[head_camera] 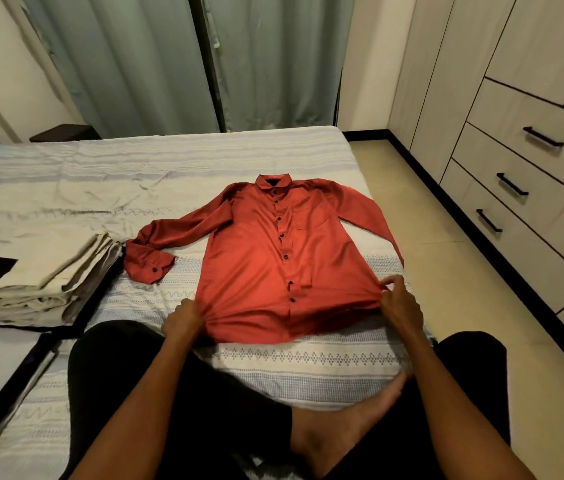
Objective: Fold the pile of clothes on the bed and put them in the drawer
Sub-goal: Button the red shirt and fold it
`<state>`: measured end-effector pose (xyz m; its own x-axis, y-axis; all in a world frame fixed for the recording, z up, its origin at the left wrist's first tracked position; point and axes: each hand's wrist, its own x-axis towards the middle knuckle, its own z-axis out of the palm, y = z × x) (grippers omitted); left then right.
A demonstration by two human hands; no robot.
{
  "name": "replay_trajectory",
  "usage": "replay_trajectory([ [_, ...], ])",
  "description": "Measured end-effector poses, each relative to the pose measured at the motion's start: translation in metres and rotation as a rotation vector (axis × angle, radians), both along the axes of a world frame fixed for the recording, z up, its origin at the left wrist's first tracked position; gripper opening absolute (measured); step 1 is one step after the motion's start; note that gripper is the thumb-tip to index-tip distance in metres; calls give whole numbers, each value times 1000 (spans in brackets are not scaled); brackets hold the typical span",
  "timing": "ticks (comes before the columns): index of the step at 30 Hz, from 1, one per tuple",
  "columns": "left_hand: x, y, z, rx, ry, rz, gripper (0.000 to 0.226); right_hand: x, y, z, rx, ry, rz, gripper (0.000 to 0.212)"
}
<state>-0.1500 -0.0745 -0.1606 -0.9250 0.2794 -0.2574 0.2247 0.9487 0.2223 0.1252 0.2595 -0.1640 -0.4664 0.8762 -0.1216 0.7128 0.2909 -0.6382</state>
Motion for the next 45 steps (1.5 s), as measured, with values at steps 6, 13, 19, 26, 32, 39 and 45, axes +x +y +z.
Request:
replay_trajectory([
  [6, 19, 15, 7, -377, 212, -160, 40, 1, -1, -8, 227, -342, 58, 25],
  [13, 45, 52, -20, 143, -9, -611, 81, -55, -57, -11, 297, -113, 530, 58],
  [19, 52, 59, -26, -240, -192, -651, 146, -52, -90, -33, 199, -488, 831, 134],
  [26, 53, 87, -24, 52, -15, -658, 103, -83, -78, -19, 292, -237, 721, 113],
  [32, 34, 97, -39, 187, 221, -691, 76, -107, -77, -35, 389, -225, 766, 76],
  [39, -42, 148, -16, 165, 202, -593, 66, -187, -18, -21, 420, -111, 650, 68],
  [45, -120, 196, -19, 135, 117, -506, 65, -260, 44, -27, 358, -271, 658, 69],
])
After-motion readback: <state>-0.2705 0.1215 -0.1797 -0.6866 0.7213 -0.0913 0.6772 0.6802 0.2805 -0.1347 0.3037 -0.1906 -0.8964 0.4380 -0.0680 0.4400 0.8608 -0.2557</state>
